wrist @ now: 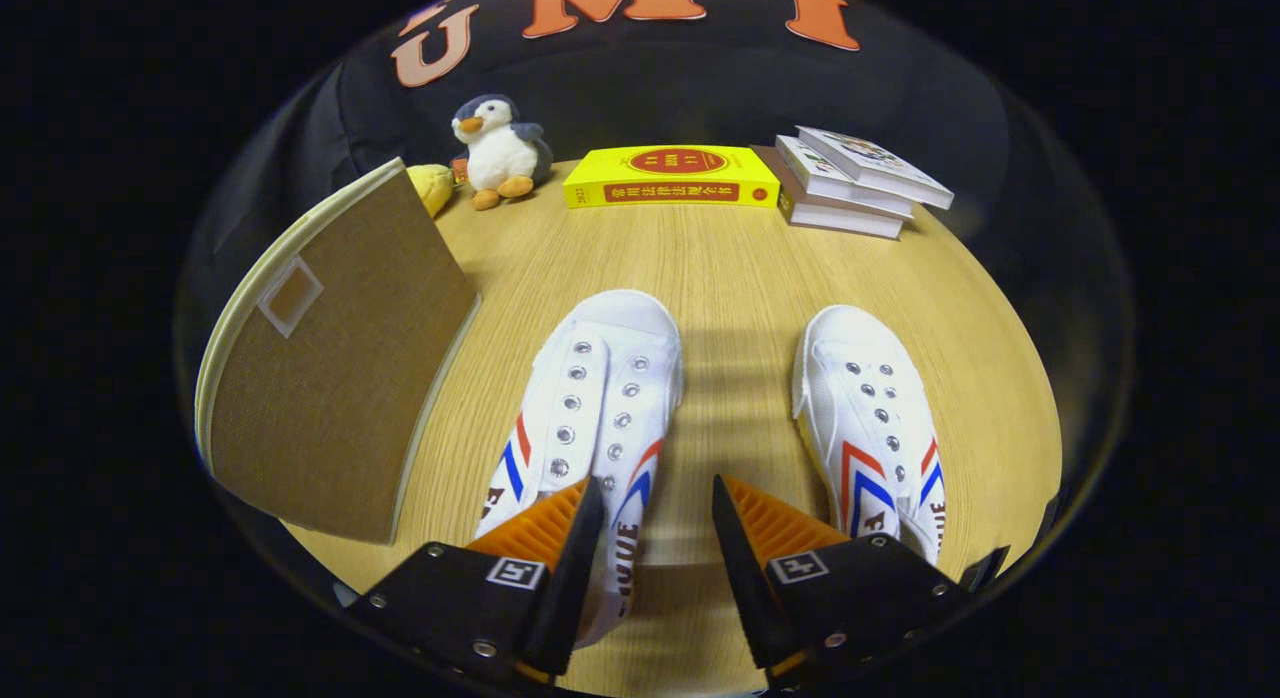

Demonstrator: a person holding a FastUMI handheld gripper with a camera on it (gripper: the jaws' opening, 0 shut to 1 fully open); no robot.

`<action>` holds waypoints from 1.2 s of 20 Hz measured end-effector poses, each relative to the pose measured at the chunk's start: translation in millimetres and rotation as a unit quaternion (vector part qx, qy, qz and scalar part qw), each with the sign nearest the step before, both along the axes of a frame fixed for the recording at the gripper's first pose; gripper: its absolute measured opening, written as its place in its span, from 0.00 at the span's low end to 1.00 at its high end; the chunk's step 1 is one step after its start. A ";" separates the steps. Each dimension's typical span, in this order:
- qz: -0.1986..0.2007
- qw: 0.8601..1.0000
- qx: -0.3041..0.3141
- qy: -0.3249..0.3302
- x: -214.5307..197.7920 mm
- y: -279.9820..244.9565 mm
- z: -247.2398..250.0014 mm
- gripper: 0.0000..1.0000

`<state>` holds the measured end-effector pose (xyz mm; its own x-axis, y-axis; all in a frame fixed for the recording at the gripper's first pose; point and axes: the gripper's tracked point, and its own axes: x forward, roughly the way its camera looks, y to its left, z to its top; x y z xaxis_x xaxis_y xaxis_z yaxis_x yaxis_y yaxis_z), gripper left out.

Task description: Open the storage box then place both shoes into the box .Put the left shoe in first, then the right shoe, with the right side of both shoes facing outward in a uniform manner.

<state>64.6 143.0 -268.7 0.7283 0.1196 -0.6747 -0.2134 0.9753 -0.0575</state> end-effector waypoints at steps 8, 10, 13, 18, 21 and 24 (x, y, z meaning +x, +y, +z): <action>-0.037 0.998 0.037 0.029 -4.7 6.4 -4.2 0.26; -0.048 0.995 0.085 0.024 -3.8 5.6 -2.3 0.12; -0.064 0.987 0.145 0.001 -4.2 3.2 4.0 0.00; -0.084 0.977 0.191 -0.042 5.0 6.2 58.5 0.00; -0.072 0.987 0.138 -0.048 4.2 -3.7 55.7 0.00; -0.045 0.995 0.089 0.011 -13.3 -11.9 16.1 0.00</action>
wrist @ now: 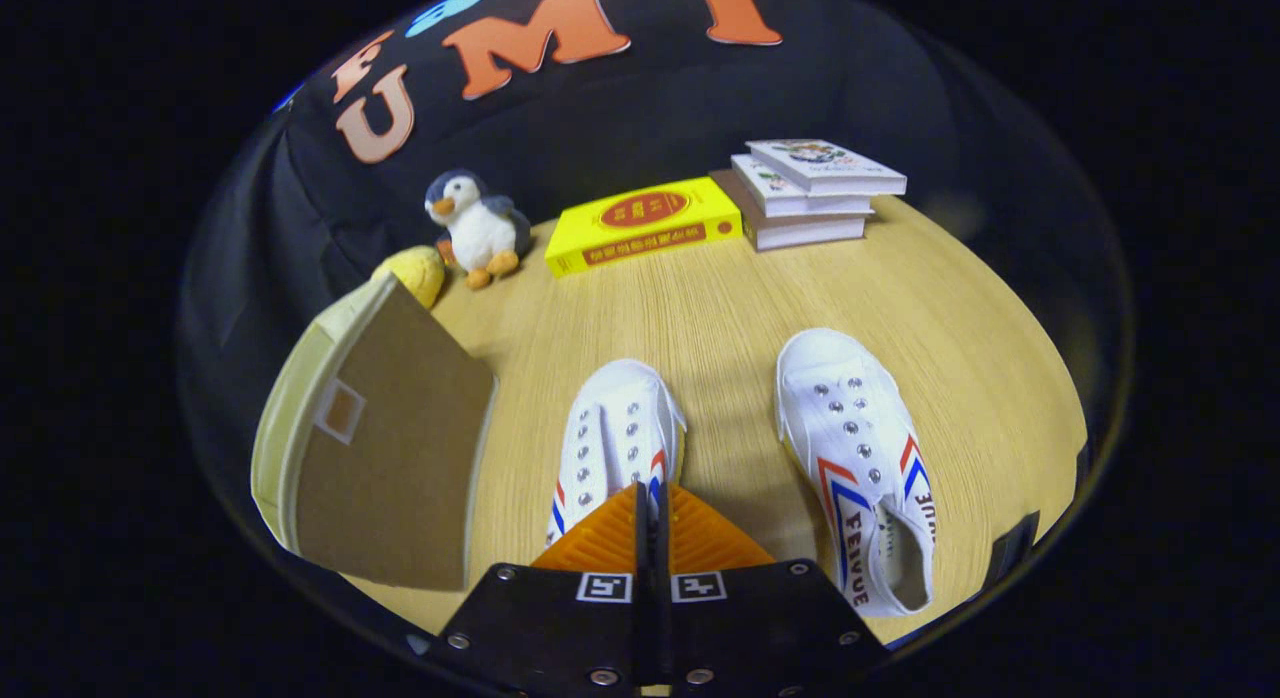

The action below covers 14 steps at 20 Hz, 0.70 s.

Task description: Open the storage box then place both shoes into the box .Put the left shoe in first, then the right shoe, with the right side of both shoes facing outward in a uniform manner.

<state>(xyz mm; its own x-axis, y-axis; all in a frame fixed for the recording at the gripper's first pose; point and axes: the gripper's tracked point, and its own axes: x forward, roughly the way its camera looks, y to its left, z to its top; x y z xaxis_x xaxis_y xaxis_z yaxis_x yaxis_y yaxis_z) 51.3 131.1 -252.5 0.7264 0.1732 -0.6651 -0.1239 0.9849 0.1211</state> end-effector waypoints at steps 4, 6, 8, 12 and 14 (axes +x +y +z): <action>0.057 0.995 0.021 0.073 -11.5 -1.2 -9.5 0.02; 0.086 0.988 0.020 0.127 -19.9 1.2 -19.7 0.08; 0.113 0.980 0.001 0.164 -26.0 5.1 -37.2 0.26; 0.092 0.983 0.021 0.160 -18.0 3.7 -34.4 0.35; 0.064 0.986 0.077 0.130 -13.9 1.0 -30.7 0.17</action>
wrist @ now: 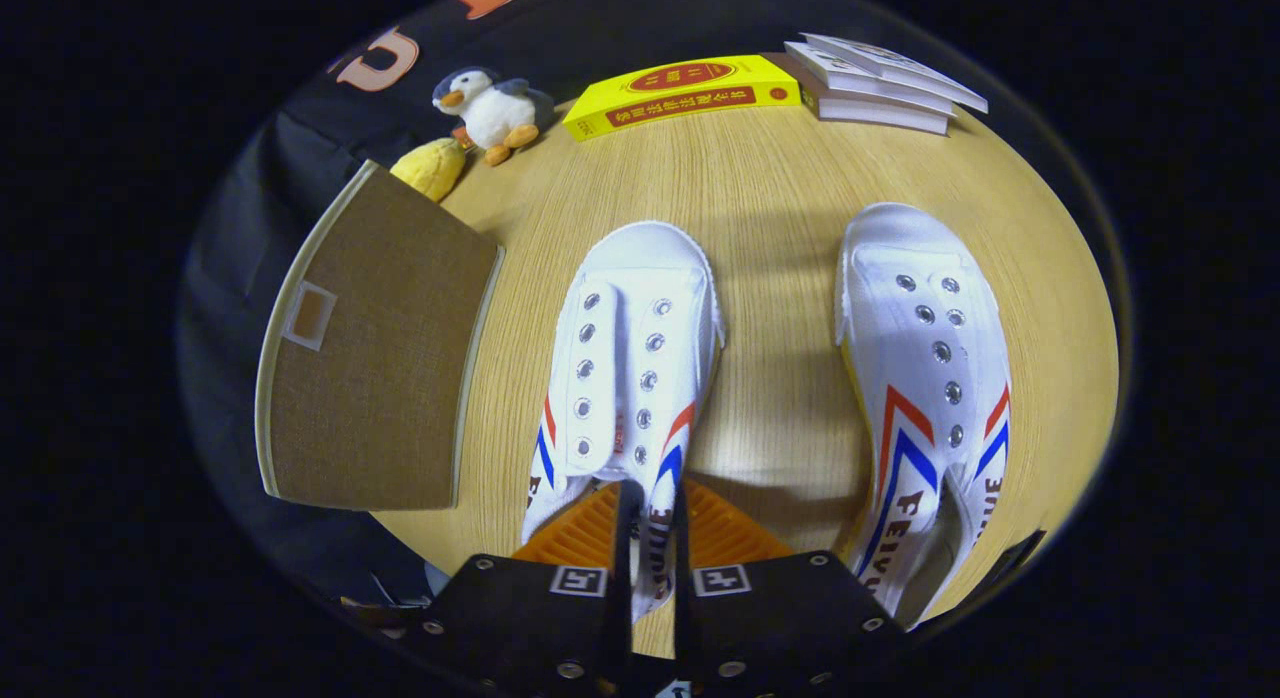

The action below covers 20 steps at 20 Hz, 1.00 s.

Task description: Open the storage box then place both shoes into the box .Put the left shoe in first, then the right shoe, with the right side of both shoes facing outward in a uniform manner.

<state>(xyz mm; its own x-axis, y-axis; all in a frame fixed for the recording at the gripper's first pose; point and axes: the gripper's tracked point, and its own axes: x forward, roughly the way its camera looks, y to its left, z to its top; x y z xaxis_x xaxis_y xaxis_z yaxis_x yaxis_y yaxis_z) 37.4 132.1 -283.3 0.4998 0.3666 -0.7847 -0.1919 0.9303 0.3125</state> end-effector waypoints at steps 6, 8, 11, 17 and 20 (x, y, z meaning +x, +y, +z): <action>-0.064 0.985 0.148 -0.059 7.2 24.5 51.2 0.00; -0.061 0.983 0.153 -0.080 6.1 31.9 84.6 0.00; -0.052 0.980 0.149 -0.121 4.7 48.3 141.1 0.00; -0.030 0.969 0.173 -0.172 -13.0 139.9 225.1 0.00; -0.007 0.971 0.177 -0.162 -26.3 196.4 221.1 0.00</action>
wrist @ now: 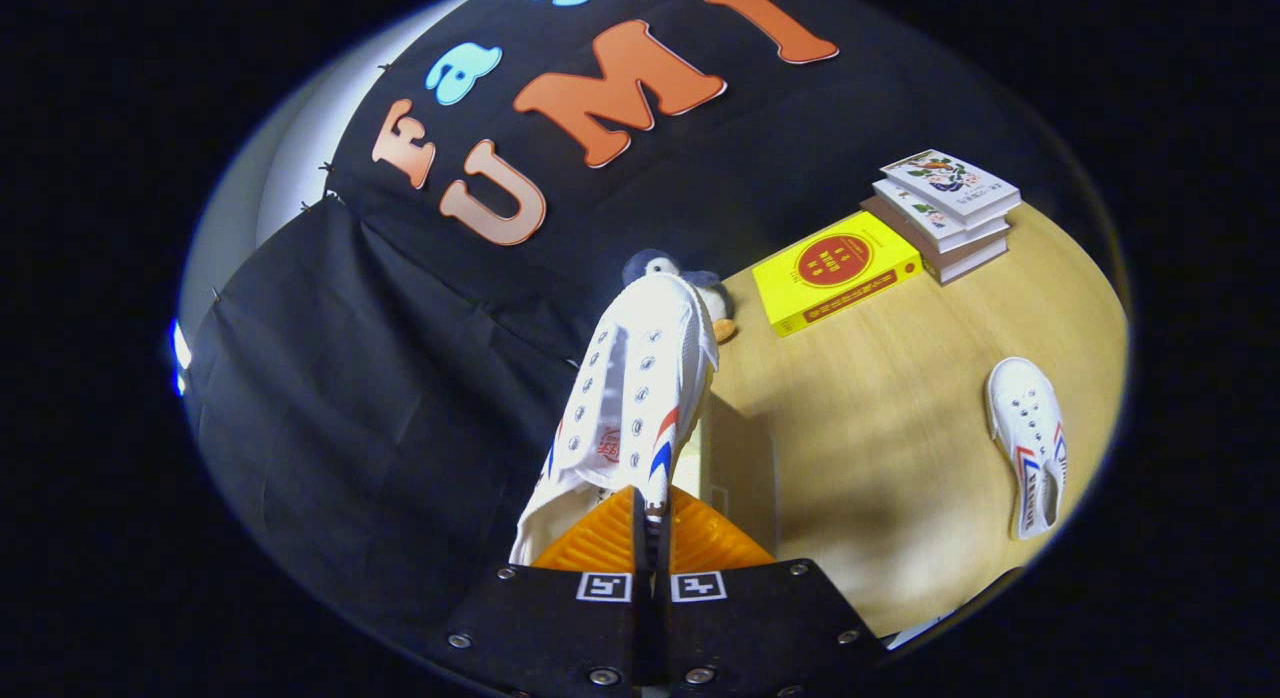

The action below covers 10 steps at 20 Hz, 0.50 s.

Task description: Open the storage box then place both shoes into the box .Put the left shoe in first, then the right shoe, with the right side of both shoes facing outward in a uniform manner.

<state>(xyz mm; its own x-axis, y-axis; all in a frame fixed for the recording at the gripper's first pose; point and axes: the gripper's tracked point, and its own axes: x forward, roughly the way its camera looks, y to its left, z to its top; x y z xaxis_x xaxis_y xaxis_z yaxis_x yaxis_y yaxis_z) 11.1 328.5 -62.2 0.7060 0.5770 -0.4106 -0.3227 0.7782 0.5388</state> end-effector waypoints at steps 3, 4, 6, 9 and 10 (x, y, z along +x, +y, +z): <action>0.012 0.999 -0.023 0.018 -4.6 44.3 -29.2 0.00; 0.012 0.999 -0.035 0.022 -3.3 54.2 -41.0 0.00; 0.004 0.998 -0.059 0.037 0.3 69.2 -67.9 0.00; -0.006 0.994 -0.095 0.048 2.8 81.7 -100.2 0.00; -0.010 0.994 -0.104 0.042 6.8 83.6 -104.7 0.00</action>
